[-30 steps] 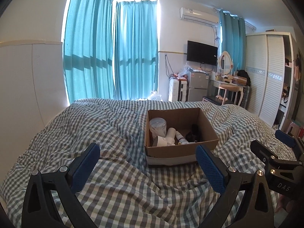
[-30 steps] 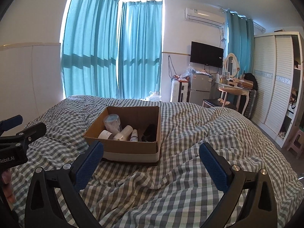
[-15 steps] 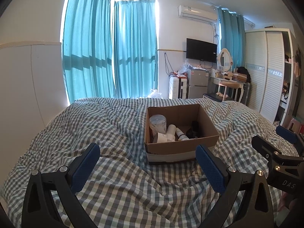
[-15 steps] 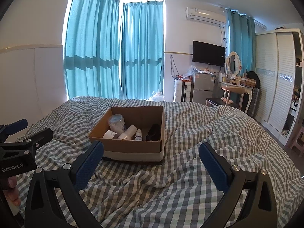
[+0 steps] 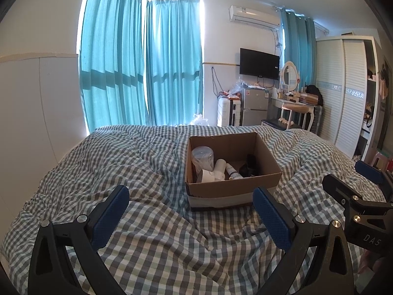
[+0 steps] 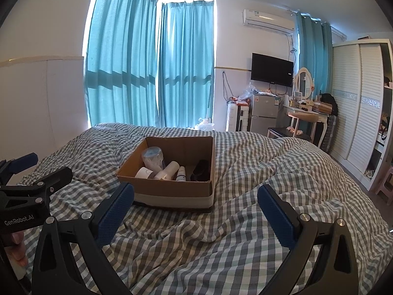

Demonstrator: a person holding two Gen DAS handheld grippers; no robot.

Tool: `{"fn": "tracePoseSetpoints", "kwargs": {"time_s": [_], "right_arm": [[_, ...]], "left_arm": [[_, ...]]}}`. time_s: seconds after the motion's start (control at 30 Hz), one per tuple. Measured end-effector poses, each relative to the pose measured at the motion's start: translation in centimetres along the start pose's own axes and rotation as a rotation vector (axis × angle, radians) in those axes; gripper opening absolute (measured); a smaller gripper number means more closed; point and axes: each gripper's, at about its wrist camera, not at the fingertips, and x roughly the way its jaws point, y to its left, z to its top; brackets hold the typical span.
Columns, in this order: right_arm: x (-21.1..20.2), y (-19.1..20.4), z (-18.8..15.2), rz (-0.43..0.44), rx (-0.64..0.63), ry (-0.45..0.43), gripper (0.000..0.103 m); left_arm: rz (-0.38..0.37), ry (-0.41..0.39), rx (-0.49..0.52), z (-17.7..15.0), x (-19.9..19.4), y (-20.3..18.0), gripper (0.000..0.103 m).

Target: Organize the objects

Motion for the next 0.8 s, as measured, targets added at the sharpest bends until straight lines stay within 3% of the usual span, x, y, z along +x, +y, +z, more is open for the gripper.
{"fn": "tracePoseSetpoints", "kwargs": {"time_s": [0.8], "right_arm": [[0.13,-0.54,0.17,-0.019,0.03,0.011,0.101]], "left_arm": [[0.026,0.019,-0.023,0.03,0.33,0.44,0.103]]}}
